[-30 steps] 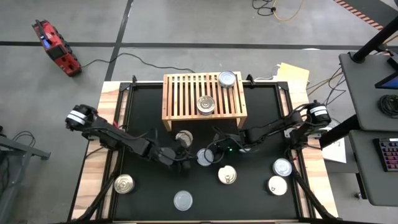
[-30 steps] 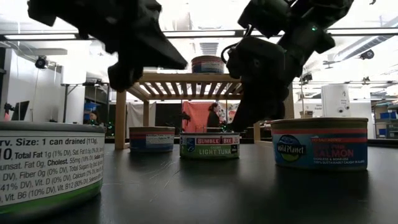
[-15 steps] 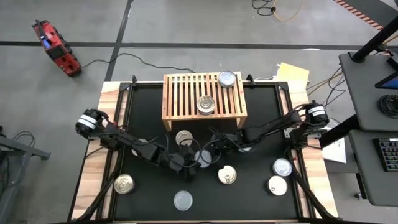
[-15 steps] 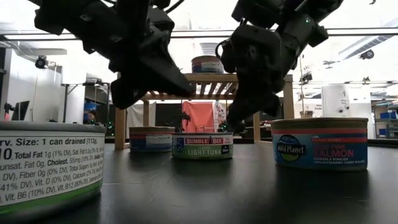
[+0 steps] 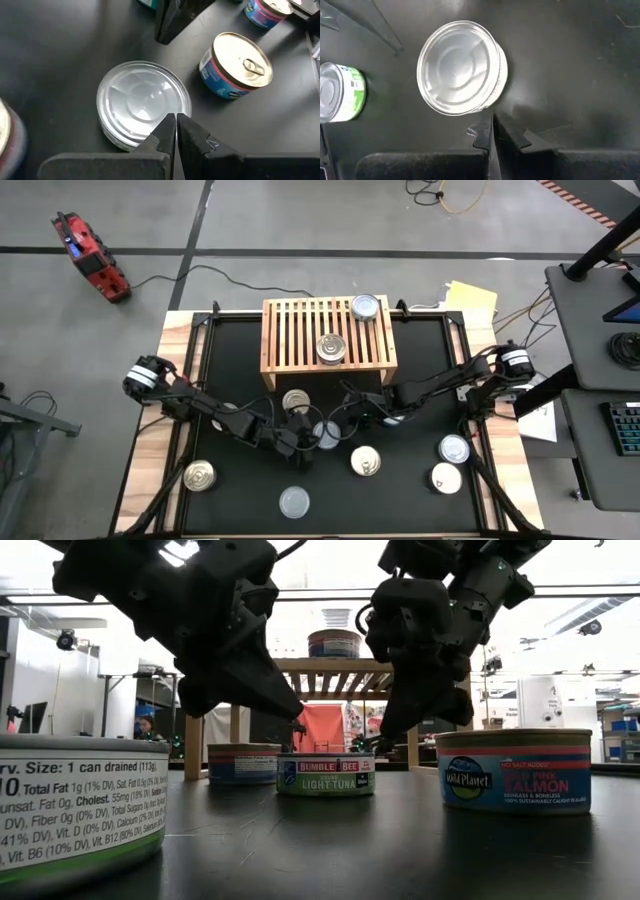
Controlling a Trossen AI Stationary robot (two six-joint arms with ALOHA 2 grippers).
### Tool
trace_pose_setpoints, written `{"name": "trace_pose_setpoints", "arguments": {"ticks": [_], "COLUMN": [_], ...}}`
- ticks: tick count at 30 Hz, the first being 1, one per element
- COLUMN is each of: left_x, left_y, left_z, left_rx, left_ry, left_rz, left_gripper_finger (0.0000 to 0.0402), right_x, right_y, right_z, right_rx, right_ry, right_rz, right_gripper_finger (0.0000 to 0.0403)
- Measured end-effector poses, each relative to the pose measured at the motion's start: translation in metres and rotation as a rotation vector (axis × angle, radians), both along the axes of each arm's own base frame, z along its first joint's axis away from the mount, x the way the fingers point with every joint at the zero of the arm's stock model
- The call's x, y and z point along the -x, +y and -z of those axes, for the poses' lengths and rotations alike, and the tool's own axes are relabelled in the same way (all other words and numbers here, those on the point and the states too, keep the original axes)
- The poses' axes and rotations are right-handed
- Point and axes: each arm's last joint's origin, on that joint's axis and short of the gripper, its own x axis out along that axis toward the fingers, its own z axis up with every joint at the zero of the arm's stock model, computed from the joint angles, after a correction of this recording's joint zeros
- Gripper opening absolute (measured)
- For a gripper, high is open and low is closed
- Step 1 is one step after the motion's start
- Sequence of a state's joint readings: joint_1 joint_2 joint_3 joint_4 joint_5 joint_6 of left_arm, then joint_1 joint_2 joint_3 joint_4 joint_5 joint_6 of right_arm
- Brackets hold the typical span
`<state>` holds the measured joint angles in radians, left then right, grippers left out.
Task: Stack canned seafood by type on shelf
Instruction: Stack the green white tuna can on top of the green white tuna can on the shelf
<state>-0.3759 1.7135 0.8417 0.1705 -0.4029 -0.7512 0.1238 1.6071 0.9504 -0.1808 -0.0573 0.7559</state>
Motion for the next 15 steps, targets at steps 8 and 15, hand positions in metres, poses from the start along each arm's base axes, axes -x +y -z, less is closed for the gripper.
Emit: {"name": "trace_pose_setpoints", "arguments": {"ticks": [8, 15], "left_x": [-0.0007, -0.0008], "left_y": [0.0031, 0.0030], "left_z": [0.0008, 0.0032], "left_rx": [-0.116, -0.114], "left_ry": [0.010, 0.015], "left_rz": [0.029, 0.036], "left_gripper_finger": [0.0000, 0.0000], "right_x": [-0.0048, -0.0064], "right_y": [-0.0015, -0.0045], "right_z": [0.0076, 0.0080], "right_rx": [-0.023, 0.007], "right_ry": [0.000, -0.017], "right_rz": [0.043, 0.079], "right_gripper_finger": [0.0009, 0.0009]}}
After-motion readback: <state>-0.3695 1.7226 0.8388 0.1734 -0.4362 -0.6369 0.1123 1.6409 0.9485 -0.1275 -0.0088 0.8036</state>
